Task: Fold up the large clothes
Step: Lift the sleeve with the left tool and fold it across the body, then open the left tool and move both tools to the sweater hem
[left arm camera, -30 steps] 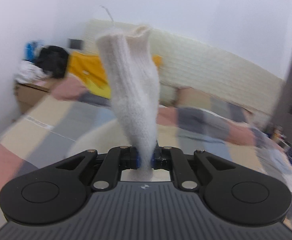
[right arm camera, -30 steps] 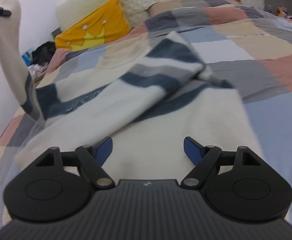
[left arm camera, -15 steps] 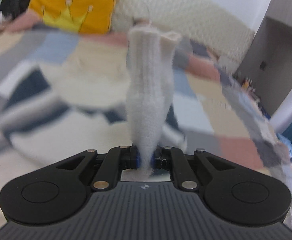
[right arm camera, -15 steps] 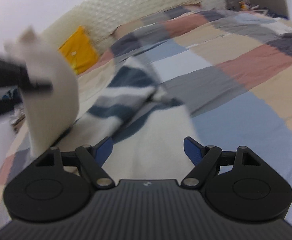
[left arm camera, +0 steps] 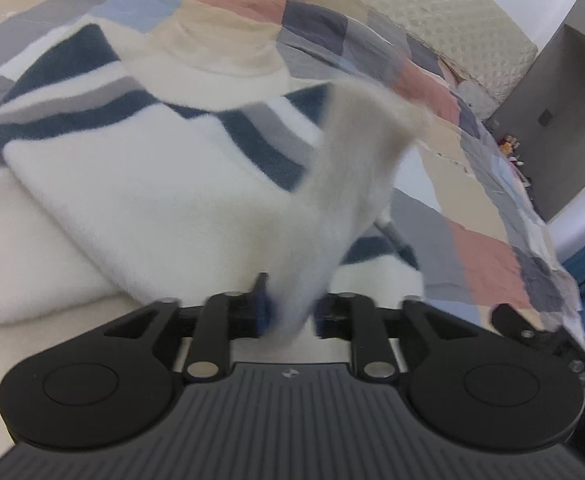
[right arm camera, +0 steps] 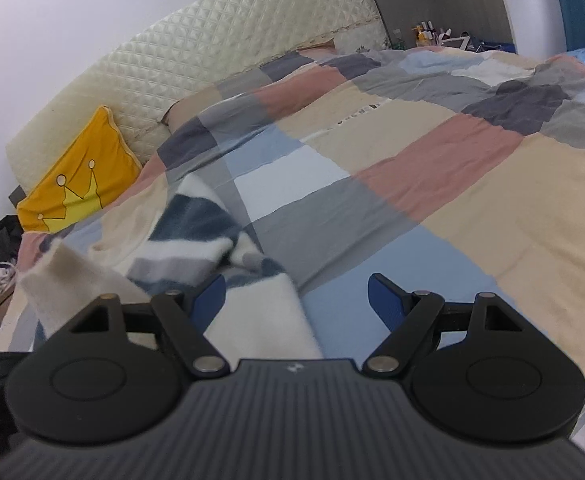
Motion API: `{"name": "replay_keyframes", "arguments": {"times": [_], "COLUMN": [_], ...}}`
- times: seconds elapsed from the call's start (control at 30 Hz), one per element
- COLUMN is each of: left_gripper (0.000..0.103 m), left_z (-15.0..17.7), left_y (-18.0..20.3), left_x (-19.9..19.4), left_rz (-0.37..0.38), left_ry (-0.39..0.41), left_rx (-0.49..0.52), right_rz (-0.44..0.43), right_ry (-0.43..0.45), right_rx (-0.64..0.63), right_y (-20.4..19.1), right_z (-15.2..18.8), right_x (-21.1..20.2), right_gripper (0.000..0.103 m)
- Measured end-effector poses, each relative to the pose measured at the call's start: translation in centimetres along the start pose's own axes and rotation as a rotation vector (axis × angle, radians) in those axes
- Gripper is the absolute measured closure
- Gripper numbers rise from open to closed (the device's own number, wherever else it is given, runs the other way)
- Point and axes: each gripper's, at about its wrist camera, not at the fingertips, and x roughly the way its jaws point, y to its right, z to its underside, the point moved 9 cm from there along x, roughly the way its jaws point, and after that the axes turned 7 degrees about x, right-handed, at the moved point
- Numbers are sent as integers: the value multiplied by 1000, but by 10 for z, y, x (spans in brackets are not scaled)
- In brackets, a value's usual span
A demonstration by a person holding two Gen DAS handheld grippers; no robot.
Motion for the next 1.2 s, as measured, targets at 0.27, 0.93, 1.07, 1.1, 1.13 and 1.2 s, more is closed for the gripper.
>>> {"name": "replay_keyframes", "arguments": {"times": [0.27,0.93,1.07,1.1,1.13,1.2], "left_gripper": [48,49,49,49,49,49], "left_z": [11,46,54,55,55,56], "left_y": [12,-55,-70,-72,-74,-78], "left_x": [-49,-119,-114,-113,-112,-110], "left_rz": [38,-152,-147,-145,-143,-137], "left_ry": [-20,79,69,68,68,70], "left_rx": [86,168,143,141,138,131], "right_rz": [28,-163,-159,-153,-147,-138], "right_ry": [138,-54,-129,-143,-156,-183], "right_rx": [-52,-343,-348,-346,-342,-330], "right_y": [-1,-66,-66,-66,-65,-62], "right_z": [-14,49,63,66,70,74], "right_x": [-24,-25,-14,-13,-11,-4], "right_gripper": [23,40,43,43,43,43]}}
